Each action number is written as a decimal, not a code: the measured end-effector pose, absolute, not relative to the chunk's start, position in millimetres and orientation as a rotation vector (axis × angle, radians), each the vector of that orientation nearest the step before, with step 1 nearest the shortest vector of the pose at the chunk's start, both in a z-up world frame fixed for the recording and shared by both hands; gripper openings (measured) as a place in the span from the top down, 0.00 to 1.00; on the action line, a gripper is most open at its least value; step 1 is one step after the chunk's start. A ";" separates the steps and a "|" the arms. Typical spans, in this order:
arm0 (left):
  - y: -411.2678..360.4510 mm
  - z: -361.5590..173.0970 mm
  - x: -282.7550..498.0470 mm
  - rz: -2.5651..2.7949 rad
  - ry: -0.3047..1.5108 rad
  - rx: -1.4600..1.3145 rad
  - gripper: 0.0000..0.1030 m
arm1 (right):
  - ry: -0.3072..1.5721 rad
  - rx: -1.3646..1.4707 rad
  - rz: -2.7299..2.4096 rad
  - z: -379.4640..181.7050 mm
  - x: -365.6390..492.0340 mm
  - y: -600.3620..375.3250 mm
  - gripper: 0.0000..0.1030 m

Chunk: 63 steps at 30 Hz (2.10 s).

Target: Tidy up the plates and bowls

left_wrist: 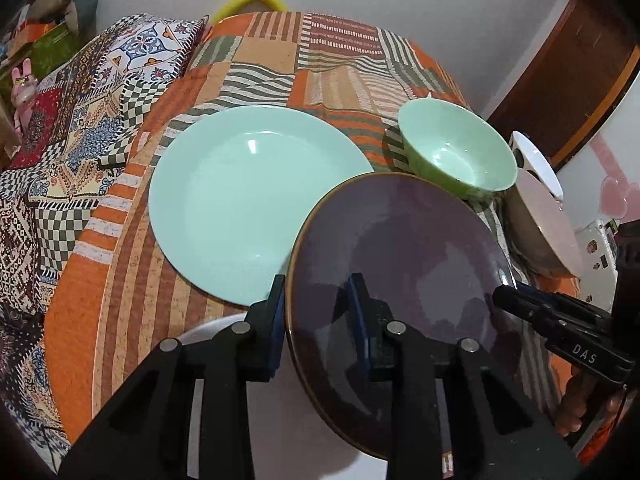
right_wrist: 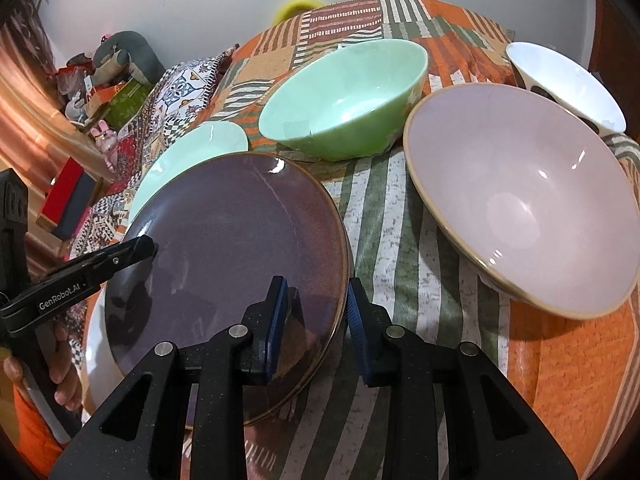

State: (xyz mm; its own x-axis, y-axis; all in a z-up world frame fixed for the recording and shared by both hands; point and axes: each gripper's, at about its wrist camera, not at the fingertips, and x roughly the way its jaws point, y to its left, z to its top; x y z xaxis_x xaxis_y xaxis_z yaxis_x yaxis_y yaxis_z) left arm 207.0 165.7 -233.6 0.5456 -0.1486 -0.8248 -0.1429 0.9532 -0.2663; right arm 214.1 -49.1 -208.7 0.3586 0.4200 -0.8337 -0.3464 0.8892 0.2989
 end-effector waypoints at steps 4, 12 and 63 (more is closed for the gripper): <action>158.9 -229.9 199.0 -0.006 0.996 -0.318 0.72 | 1.100 0.095 0.491 -207.5 209.9 -53.0 0.74; 142.8 -217.8 180.4 -0.006 0.981 -0.302 0.72 | 1.065 0.097 0.483 -193.3 197.3 -61.4 0.74; 7.6 -217.3 150.8 -0.169 1.111 -0.199 0.70 | 1.045 0.215 0.323 -194.2 131.9 -171.3 0.73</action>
State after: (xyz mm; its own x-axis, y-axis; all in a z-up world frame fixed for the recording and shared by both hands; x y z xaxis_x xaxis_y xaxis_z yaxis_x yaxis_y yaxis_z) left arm 150.8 7.6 -217.3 0.4345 -0.2334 -0.8699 0.0352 0.9695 -0.2425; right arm 131.9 -171.3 -194.2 0.4612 0.3611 -0.8105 -0.1585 0.9323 0.3251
